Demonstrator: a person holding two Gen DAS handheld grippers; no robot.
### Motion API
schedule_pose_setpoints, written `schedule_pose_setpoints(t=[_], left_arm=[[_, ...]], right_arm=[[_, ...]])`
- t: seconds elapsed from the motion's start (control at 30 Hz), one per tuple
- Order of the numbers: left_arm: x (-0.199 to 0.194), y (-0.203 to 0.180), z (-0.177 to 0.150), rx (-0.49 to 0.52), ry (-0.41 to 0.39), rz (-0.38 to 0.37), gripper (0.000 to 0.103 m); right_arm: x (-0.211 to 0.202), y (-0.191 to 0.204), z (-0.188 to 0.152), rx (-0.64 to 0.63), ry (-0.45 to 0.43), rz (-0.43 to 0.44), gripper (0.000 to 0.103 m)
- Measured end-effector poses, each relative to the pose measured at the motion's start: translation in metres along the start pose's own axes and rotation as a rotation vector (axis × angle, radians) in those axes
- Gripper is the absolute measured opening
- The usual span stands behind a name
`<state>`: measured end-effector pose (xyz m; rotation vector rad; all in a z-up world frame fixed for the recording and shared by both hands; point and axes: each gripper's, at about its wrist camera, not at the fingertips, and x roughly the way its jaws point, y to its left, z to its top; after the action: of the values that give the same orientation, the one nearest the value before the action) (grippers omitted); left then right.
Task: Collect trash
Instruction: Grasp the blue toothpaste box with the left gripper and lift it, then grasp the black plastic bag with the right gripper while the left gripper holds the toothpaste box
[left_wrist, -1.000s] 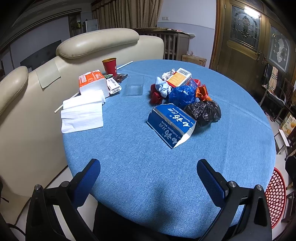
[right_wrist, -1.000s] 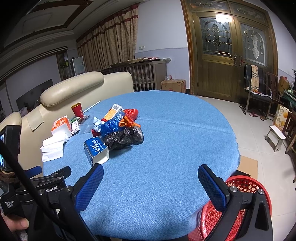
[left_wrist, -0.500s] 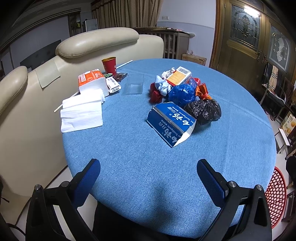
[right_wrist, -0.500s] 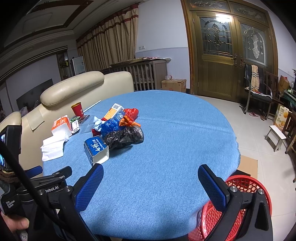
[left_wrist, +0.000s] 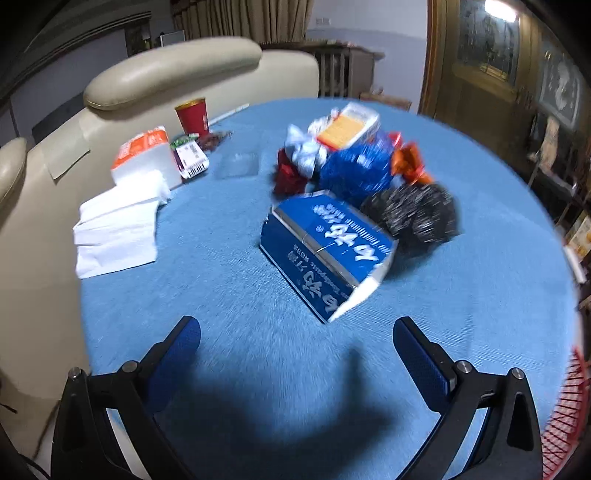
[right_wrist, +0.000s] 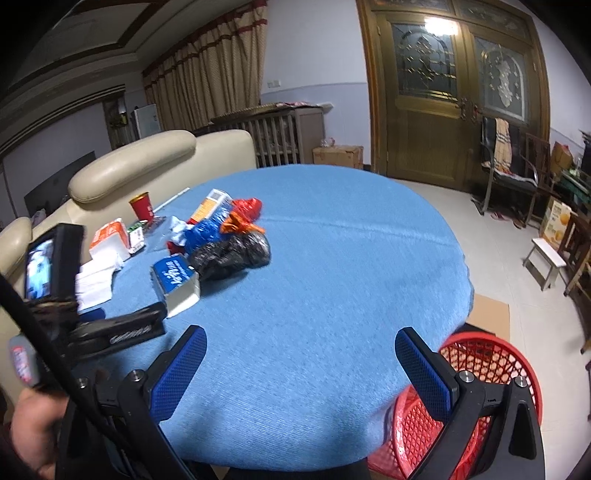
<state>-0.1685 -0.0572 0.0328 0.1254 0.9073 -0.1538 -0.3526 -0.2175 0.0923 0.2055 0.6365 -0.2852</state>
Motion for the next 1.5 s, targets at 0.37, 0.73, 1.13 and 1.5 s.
schedule_pose_setpoints(t=[0.37, 0.73, 1.13, 1.5], left_arm=[[0.015, 0.071, 0.003, -0.228, 0.018, 0.147, 0.103], [0.0, 0.028, 0.008, 0.023, -0.028, 0.065, 0.103], [0.051, 0.02, 0.049, -0.011, 0.085, -0.088, 0.062], [0.034, 0.036, 0.03, 0.005, 0.063, -0.123, 0.062]], right_arm=[[0.032, -0.01, -0.014, 0.03, 0.093, 0.008, 0.103], [0.051, -0.006, -0.021, 0.032, 0.14, 0.031, 0.103], [0.065, -0.007, -0.014, 0.024, 0.159, 0.004, 0.103], [0.145, 0.031, 0.076, 0.006, 0.164, 0.119, 0.103]])
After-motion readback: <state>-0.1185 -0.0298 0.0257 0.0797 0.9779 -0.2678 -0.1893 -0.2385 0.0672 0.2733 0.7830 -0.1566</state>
